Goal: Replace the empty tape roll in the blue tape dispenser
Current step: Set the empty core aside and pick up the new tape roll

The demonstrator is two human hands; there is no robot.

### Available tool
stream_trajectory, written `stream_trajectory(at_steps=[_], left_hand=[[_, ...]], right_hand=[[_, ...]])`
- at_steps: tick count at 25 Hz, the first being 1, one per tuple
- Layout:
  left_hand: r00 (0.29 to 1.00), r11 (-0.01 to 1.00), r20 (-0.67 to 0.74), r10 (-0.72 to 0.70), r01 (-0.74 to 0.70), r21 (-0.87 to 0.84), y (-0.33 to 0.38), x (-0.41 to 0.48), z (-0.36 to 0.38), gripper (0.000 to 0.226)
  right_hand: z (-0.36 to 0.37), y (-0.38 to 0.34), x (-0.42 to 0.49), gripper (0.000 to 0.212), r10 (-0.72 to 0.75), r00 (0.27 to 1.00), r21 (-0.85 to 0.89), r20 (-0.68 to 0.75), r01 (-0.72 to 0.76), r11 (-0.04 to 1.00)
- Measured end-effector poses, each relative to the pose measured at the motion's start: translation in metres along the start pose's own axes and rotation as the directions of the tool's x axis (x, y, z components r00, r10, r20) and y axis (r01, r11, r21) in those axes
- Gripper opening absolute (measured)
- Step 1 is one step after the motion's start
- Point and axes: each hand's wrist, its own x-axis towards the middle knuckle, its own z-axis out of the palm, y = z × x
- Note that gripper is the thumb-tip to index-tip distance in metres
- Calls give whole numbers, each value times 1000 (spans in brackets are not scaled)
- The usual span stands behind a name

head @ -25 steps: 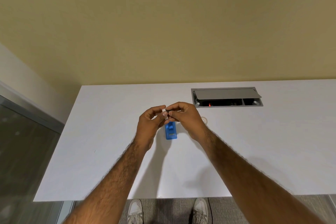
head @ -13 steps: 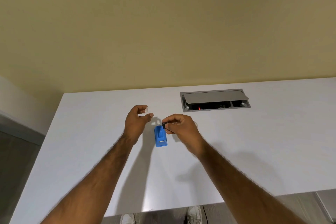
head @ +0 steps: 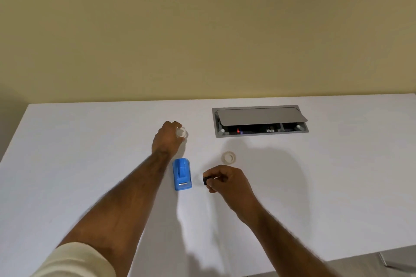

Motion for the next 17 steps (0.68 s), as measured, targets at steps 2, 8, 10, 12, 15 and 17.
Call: stream_trajectory(at_steps=[2, 8, 10, 12, 15, 17], left_hand=[[1000, 998, 1, 8, -8, 69, -3, 10, 3, 39], [999, 989, 28, 42, -46, 140, -12, 37, 15, 43], [998, 983, 34, 61, -66, 173, -10, 39, 17, 44], [997, 976, 41, 69, -76, 202, -8, 39, 19, 46], [995, 967, 76, 65, -82, 243, -9, 33, 18, 53], [992, 966, 110, 67, -92, 241, -13, 26, 14, 59]], right_hand=[[1, 7, 2, 22, 17, 1000, -8, -2, -17, 1000], [4, 25, 2, 23, 41, 999, 12, 14, -41, 999], [4, 28, 0, 23, 49, 999, 18, 14, -49, 999], [2, 28, -1, 23, 52, 999, 16, 8, -52, 999], [0, 24, -4, 21, 39, 999, 10, 4, -39, 999], [1, 19, -5, 20, 31, 1000, 1, -5, -31, 1000]])
